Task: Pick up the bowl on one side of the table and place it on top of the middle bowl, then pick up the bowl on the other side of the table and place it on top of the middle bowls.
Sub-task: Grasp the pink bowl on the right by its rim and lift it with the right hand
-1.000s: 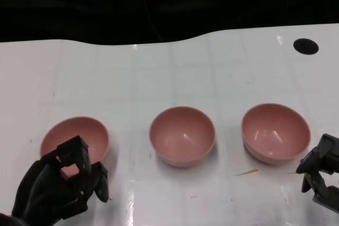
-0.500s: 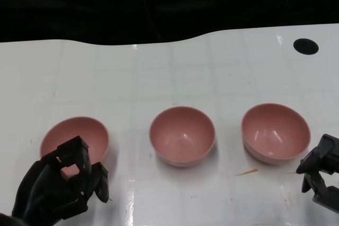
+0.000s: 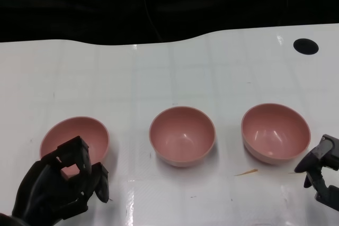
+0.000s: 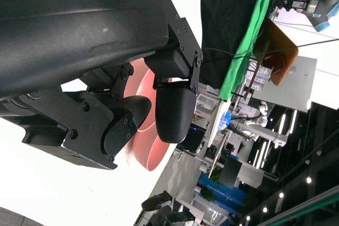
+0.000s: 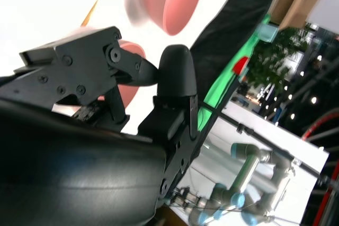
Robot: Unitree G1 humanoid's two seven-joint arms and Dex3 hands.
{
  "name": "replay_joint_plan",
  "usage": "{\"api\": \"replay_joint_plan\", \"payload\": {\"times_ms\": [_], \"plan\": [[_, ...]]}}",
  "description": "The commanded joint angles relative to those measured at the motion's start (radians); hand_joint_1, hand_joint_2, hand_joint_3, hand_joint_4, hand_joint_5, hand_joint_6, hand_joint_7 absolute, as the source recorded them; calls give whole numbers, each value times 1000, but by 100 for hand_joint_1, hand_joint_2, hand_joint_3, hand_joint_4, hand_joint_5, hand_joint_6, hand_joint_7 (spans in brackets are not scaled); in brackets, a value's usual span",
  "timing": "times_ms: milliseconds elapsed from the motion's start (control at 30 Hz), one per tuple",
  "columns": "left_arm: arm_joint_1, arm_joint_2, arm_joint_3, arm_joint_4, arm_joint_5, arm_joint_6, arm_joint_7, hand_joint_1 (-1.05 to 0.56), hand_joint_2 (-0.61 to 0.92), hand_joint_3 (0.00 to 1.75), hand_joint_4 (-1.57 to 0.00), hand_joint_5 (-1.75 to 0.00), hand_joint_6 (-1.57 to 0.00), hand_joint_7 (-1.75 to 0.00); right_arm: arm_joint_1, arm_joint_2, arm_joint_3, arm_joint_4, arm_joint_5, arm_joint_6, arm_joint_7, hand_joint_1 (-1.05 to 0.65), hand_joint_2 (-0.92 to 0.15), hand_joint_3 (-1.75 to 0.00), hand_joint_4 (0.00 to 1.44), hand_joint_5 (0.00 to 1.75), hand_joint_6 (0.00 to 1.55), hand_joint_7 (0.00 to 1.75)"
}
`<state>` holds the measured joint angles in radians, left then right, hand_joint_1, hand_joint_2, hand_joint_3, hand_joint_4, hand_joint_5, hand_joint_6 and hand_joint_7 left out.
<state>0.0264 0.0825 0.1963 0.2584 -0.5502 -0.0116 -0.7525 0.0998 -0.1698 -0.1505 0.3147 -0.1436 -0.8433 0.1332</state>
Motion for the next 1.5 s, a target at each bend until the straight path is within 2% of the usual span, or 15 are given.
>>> {"api": "replay_joint_plan", "payload": {"times_ms": [33, 100, 233, 300, 400, 433, 500, 833, 1067, 1200, 1500], "plan": [[0, 17, 11, 1, 3, -6, -3, -1, 63, 117, -83, -175, -74, -164, 30, -109, -45, -130, -233, -20, -68, -49, -89, -24, 87, 63, 94, 29], [-1, 17, 12, 2, 7, -9, 3, -1, 63, 117, -83, -175, -74, -164, 46, -142, -52, -203, -311, 8, -88, -57, -91, -18, 90, 30, 94, 7], [-1, 16, 13, 1, 7, -7, 5, -1, 64, 116, -83, -175, -74, -164, 71, -184, -46, -303, -353, 69, -87, -63, -92, -18, 87, 17, 89, 0], [0, 16, 13, 0, 7, -8, 6, -1, 64, 116, -83, -175, -74, -164, 83, -206, -45, -357, -363, 98, -76, -68, -92, -17, 81, 11, 81, 0], [0, 15, 13, 0, 8, -8, 6, -1, 64, 116, -83, -175, -74, -164, 93, -220, -34, -382, -364, 123, -81, -69, -92, -17, 80, 9, 79, 0], [1, 15, 13, -2, 7, -6, 6, -1, 64, 116, -83, -175, -74, -164, 102, -233, -36, -428, -375, 156, -57, -69, -92, -17, 80, 9, 79, 0], [2, 14, 13, -4, 6, -4, 7, -1, 64, 116, -82, -175, -73, -163, 115, -251, -35, -491, -387, 205, -25, -74, -92, -16, 71, 3, 70, 0], [1, 16, 13, -4, 9, -10, 4, -1, 64, 115, -83, -175, -74, -164, 129, -318, -13, -653, -413, 352, 80, -82, -92, -10, 59, 0, 57, 0], [2, 16, 13, -4, 10, -10, 5, -1, 63, 116, -84, -175, -74, -164, 133, -331, -3, -671, -408, 380, 81, -83, -92, -8, 58, 0, 56, 0], [-2, 17, 13, 3, 9, -12, -1, -1, 64, 116, -82, -175, -74, -164, 119, -353, 19, -687, -410, 418, 128, -83, -92, -8, 57, 0, 53, 0], [-5, 18, 13, 6, 7, -11, -4, -1, 64, 116, -82, -175, -74, -164, 102, -376, 43, -698, -416, 459, 157, -84, -92, -8, 56, 0, 51, 0]]}}
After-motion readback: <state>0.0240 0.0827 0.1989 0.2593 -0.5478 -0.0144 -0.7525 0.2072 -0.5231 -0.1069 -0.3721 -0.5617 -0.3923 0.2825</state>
